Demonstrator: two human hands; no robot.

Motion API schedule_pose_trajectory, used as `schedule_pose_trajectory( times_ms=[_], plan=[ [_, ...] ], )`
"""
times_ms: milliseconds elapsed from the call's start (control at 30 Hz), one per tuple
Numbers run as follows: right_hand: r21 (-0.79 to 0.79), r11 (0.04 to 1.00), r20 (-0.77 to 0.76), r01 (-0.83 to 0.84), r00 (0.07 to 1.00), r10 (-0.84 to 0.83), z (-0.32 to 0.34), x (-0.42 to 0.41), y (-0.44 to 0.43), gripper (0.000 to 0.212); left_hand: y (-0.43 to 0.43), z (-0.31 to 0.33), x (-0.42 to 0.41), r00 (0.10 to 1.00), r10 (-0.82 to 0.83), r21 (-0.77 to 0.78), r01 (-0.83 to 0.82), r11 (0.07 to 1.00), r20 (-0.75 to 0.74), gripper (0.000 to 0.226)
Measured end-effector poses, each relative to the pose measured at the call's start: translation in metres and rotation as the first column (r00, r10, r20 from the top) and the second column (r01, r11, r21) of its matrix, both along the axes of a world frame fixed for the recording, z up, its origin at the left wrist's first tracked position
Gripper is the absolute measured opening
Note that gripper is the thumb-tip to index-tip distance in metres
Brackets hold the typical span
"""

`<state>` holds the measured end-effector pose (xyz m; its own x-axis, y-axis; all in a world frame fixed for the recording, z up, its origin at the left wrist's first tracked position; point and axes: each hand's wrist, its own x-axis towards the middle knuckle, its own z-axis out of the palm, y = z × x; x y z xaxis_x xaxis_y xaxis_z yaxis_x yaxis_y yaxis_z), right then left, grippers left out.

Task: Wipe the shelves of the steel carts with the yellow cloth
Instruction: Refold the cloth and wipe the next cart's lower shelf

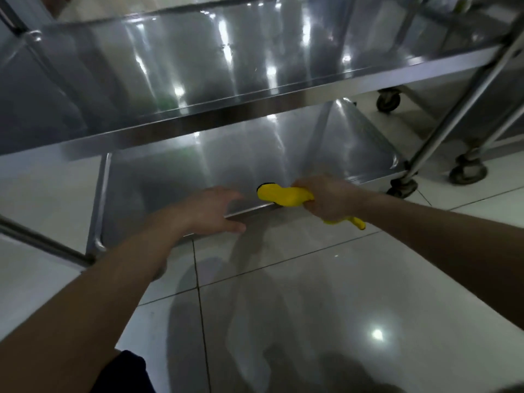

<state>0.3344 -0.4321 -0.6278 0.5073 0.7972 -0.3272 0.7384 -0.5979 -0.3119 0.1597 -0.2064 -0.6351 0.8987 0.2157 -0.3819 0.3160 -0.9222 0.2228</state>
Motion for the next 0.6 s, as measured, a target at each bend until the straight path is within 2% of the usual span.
schedule_pose_trajectory(
  times_ms=[100, 167, 200, 233, 300, 400, 500, 600],
  plan=[
    [-0.053, 0.995, -0.039, 0.078, 0.996, -0.080, 0.013, -0.022, -0.021, 0.021, -0.018, -0.002, -0.016, 0.997, 0.011, -0.116, -0.002, 0.993, 0.079, 0.081],
    [-0.089, 0.988, -0.191, 0.128, 0.971, -0.144, 0.023, -0.040, -0.023, 0.021, -0.027, -0.016, -0.027, 0.997, -0.066, -0.070, 0.068, 0.995, 0.030, 0.083],
    [-0.136, 0.985, -0.251, 0.105, 0.958, -0.137, 0.026, -0.045, -0.017, 0.032, -0.026, -0.025, -0.031, 0.990, -0.139, -0.029, 0.139, 0.990, -0.022, 0.086],
    [-0.187, 0.981, -0.233, 0.046, 0.968, -0.090, 0.028, -0.047, -0.009, 0.040, -0.024, -0.029, -0.035, 0.980, -0.191, -0.019, 0.191, 0.981, -0.055, 0.087],
    [-0.237, 0.971, -0.136, -0.014, 0.991, -0.019, 0.027, -0.047, 0.005, 0.051, -0.019, -0.025, -0.033, 0.982, -0.185, -0.047, 0.183, 0.982, -0.029, 0.081],
    [-0.172, 0.985, -0.195, 0.005, 0.980, -0.039, 0.024, -0.049, 0.013, 0.050, -0.009, -0.011, -0.034, 0.984, -0.176, 0.022, 0.177, 0.984, -0.025, 0.078],
    [-0.100, 0.993, -0.269, 0.062, 0.959, -0.087, 0.025, -0.057, 0.002, 0.030, -0.011, 0.003, -0.041, 0.994, -0.111, -0.045, 0.110, 0.993, -0.015, 0.076],
    [-0.039, 0.978, -0.319, 0.203, 0.925, -0.205, 0.023, -0.063, -0.010, 0.029, -0.023, 0.023, -0.046, 0.999, -0.026, -0.161, 0.020, 0.987, -0.035, 0.078]
  ],
)
